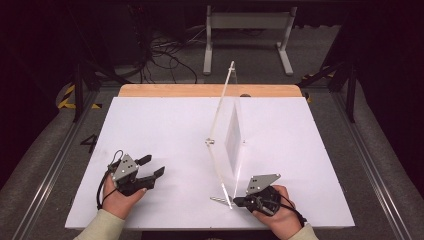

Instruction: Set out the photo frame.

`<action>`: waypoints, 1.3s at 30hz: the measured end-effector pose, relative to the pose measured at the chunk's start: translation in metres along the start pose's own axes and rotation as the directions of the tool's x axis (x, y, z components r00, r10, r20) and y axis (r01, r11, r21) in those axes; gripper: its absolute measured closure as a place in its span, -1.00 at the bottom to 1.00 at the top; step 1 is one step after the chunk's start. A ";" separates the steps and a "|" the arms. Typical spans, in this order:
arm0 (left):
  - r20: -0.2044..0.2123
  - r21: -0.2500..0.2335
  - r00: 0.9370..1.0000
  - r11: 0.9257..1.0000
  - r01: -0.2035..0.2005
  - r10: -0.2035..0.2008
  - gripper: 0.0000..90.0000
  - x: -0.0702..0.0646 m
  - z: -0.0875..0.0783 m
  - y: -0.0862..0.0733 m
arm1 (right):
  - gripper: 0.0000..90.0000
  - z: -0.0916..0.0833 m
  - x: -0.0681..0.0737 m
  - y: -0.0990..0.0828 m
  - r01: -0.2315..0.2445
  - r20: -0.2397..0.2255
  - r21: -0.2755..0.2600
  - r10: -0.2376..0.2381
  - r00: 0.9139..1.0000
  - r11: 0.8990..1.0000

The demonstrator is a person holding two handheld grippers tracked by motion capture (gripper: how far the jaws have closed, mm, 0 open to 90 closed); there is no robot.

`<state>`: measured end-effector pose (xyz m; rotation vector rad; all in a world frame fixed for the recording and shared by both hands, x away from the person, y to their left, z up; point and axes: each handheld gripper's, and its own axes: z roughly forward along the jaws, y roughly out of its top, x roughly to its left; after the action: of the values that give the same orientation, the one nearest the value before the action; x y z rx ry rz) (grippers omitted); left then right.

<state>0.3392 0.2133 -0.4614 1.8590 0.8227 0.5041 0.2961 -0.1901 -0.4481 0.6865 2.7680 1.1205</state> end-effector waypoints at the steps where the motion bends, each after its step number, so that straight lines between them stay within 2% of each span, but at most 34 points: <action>1: -0.003 -0.001 1.000 1.000 0.000 0.000 -0.25 0.000 -0.001 0.000 | 1.00 0.003 0.001 0.002 0.001 -0.005 0.000 -0.001 1.000 1.000; 6: -0.007 0.002 1.000 1.000 0.002 -0.002 -0.26 0.000 -0.004 -0.002 | 1.00 0.014 0.006 0.012 0.027 -0.016 -0.007 -0.028 0.999 1.000; 12: -0.007 -0.012 1.000 1.000 0.000 0.000 -0.28 0.001 -0.009 -0.004 | 1.00 0.037 0.013 0.034 0.070 -0.027 -0.012 -0.071 0.997 0.997; 19: -0.010 -0.026 1.000 1.000 -0.003 0.003 -0.31 0.001 -0.011 -0.005 | 1.00 0.061 0.018 0.056 0.093 -0.012 -0.032 -0.093 0.996 0.995; 25: -0.010 -0.038 1.000 0.999 -0.020 0.020 -0.34 0.003 -0.013 -0.007 | 1.00 0.079 0.017 0.072 0.091 0.019 -0.048 -0.090 0.996 0.995; 31: 0.014 -0.056 1.000 0.998 -0.005 0.006 -0.36 0.000 -0.012 -0.006 | 1.00 0.087 0.010 0.077 0.044 0.070 -0.066 -0.039 0.997 0.997; 34: 0.020 -0.056 1.000 0.998 -0.017 0.018 -0.36 -0.002 -0.010 -0.004 | 1.00 0.090 0.006 0.079 0.026 0.087 -0.081 -0.019 0.996 0.996; 39: 0.030 -0.056 0.999 0.998 -0.020 0.022 -0.36 -0.004 -0.009 -0.003 | 1.00 0.097 0.006 0.085 0.025 0.110 -0.087 -0.015 0.994 0.996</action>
<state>0.3300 0.2165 -0.4600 1.8210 0.7621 0.5053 0.3450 -0.0712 -0.4613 0.6865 2.6123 1.1570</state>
